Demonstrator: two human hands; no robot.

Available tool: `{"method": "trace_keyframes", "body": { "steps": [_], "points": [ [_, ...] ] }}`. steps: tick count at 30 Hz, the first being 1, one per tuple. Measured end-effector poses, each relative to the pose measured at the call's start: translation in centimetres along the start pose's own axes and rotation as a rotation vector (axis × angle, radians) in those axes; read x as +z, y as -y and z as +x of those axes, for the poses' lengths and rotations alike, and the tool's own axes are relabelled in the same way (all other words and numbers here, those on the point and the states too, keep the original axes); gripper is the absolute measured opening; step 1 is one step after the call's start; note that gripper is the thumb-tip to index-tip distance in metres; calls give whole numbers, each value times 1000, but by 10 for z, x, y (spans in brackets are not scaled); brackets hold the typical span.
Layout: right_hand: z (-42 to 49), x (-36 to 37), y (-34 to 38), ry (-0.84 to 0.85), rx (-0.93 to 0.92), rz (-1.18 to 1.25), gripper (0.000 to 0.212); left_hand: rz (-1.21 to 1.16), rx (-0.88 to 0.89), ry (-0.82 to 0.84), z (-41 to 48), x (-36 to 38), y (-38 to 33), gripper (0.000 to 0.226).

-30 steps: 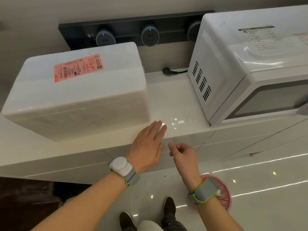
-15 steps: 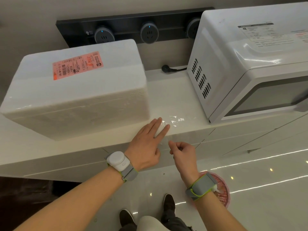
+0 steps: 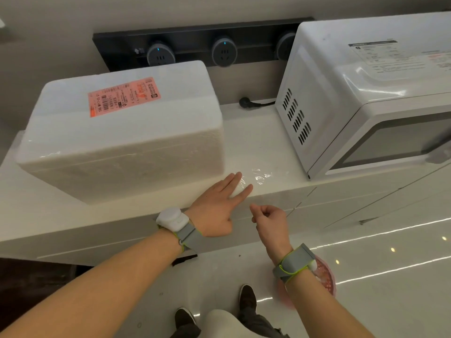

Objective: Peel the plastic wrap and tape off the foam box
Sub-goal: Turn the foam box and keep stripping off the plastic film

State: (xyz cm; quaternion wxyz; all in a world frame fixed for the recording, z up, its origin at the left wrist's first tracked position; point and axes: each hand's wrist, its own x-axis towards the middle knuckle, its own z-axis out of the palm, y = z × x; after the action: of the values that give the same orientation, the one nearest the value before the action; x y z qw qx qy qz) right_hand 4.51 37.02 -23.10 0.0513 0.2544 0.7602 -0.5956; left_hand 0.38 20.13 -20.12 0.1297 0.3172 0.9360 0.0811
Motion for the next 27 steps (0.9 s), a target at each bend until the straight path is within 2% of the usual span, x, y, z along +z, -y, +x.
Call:
{"method": "trace_keyframes", "body": {
  "steps": [13,17,19,23,25,27],
  "points": [
    [-17,-5,12,23,38,22,33,-36,-20,-32,-6,-10,-2,84],
    [-25,-5,16,26,71,27,25,-148,-56,-3,-6,-20,-8,83],
    [-29,-11,16,43,91,-108,22,-211,-55,-25,-9,-25,-10,79],
    [-44,-19,37,111,85,-602,33,-231,-31,-157,-38,-32,-3,71],
    [-54,-12,61,108,-7,-677,35,-253,-48,-237,-57,-36,1,67],
    [-65,3,89,65,-144,-615,27,-286,-78,-330,-75,-43,5,62]
  ]
}}
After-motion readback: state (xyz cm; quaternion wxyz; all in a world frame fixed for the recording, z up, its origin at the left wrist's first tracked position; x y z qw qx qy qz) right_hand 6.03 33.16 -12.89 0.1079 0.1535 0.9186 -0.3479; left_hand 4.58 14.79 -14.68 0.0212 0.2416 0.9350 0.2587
